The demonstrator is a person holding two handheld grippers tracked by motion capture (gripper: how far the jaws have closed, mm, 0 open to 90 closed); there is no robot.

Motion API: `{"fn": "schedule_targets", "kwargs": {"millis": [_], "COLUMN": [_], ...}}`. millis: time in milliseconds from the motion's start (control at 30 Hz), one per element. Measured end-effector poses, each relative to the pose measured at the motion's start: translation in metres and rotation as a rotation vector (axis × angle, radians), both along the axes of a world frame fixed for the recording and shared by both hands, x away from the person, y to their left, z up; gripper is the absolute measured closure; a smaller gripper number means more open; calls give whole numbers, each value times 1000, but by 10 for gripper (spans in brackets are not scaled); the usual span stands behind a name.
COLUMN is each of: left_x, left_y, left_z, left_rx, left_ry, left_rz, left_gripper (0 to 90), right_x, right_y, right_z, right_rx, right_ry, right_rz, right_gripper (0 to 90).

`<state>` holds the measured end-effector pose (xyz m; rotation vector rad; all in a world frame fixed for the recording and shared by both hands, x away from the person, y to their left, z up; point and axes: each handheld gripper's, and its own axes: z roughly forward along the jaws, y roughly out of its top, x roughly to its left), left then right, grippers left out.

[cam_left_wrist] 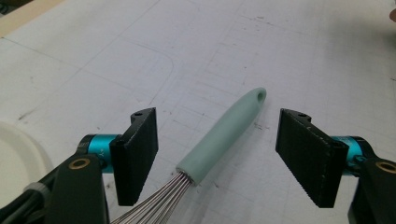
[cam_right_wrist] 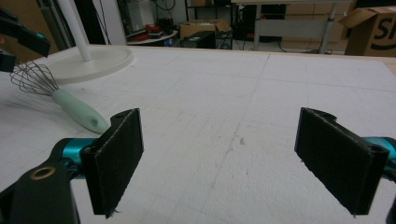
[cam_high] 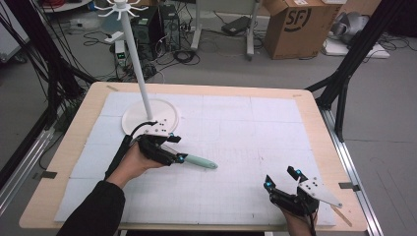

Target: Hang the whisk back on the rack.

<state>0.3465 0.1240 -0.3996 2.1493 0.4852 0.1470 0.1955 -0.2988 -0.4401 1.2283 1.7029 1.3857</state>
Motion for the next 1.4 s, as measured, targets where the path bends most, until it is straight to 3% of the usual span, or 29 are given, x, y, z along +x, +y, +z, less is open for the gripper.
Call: {"fn": "schedule_targets", "kwargs": {"millis": [67, 133, 367, 667, 933, 1200, 1333, 1400], "left_x": [3, 5, 15, 18, 18, 14, 13, 15], "left_y": [-4, -8, -24, -38, -45, -49, -55, -59], "left_z": [-3, -5, -17, -32, -44, -41, -38, -36], "left_rx": [36, 32, 148, 233, 286, 334, 379, 406], "left_ry": [-1, 3, 18, 45, 69, 45, 48, 74], "left_rz": [-16, -29, -86, -123, -135, -150, -170, -160], "left_gripper": [312, 316, 331, 360, 452, 528, 585, 597], "right_x": [1, 2, 3, 3, 2, 1, 1, 1], "right_y": [-1, -1, -2, -2, -4, -4, -4, -4], "right_z": [-1, -1, 0, 0, 0, 0, 1, 1], "right_rx": [0, 4, 17, 17, 21, 16, 18, 17], "right_ry": [-1, 4, -1, -11, -13, -12, -10, -11], "right_rz": [0, 4, 5, 13, 5, 5, 4, 5], "right_gripper": [142, 142, 142, 142, 142, 142, 142, 142]}}
